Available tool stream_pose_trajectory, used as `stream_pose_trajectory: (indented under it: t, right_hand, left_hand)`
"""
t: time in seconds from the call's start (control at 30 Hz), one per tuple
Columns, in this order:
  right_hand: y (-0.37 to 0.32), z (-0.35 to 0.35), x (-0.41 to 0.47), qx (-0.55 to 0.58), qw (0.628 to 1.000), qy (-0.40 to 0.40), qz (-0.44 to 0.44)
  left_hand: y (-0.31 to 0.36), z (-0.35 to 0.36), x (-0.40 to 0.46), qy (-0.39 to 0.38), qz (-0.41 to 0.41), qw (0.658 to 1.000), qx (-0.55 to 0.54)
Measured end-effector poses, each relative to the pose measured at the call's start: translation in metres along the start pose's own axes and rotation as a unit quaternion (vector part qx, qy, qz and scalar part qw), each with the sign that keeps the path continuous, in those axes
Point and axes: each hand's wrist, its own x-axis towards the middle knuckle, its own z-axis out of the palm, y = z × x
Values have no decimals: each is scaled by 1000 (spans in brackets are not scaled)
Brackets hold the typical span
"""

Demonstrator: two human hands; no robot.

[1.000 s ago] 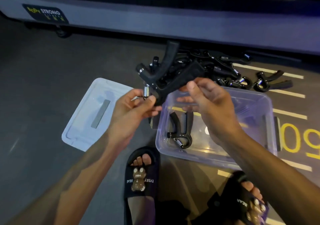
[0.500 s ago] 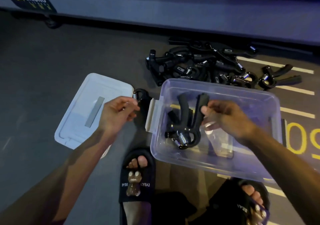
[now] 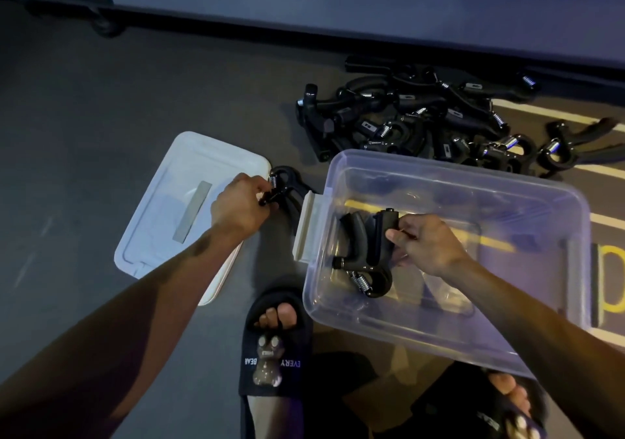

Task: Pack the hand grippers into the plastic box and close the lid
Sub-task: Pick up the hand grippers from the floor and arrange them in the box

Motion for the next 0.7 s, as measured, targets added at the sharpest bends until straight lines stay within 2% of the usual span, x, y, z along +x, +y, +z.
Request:
stream_pose_trajectory:
  t: [0.13,0.4,0.5,0.6,0.7]
  right_hand:
    - [9,5,5,-60,997,41,-5]
    - [14,13,-2,-53,997,50,-32]
    - [11,17,-4,-42,998,32,-41]
    - [14,18,-2,-79,995,34,-53]
    - [9,18,-4,-159,984,35,-69]
  left_hand:
    - [6,2,4,-10,11,998,66]
    - [6,7,7,9,58,986,153]
    - [9,2,2,24,66,989,134]
    - [12,-5,-6,37,57,993,95]
    - [12,-14,-15,47,32,998,7]
